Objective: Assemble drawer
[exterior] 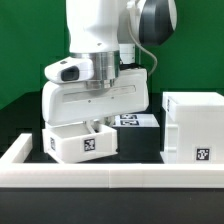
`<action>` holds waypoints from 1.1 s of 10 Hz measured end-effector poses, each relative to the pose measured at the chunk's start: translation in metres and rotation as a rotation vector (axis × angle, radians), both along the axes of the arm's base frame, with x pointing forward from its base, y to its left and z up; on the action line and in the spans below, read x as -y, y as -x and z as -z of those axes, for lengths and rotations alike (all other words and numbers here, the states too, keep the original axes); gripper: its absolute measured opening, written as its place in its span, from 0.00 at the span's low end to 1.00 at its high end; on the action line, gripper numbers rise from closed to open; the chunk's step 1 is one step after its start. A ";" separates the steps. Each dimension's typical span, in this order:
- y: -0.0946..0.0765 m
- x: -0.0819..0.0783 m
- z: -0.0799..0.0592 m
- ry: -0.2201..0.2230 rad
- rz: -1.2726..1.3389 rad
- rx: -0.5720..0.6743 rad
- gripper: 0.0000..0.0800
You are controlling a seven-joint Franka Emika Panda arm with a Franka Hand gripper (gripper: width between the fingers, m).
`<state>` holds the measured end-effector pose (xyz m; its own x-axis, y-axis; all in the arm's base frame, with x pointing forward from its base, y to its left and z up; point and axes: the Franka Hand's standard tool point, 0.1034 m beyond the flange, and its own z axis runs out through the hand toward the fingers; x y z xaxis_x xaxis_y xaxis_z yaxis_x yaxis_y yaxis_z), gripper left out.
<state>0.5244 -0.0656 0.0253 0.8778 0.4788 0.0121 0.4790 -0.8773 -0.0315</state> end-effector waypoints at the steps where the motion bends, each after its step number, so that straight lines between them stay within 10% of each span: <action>1: 0.000 -0.008 -0.003 0.007 -0.109 0.003 0.09; 11: 0.000 -0.011 -0.001 0.079 -0.858 -0.028 0.09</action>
Offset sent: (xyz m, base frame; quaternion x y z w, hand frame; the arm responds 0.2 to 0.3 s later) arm 0.0000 0.0000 0.0000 0.0000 0.0000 -0.1938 0.9810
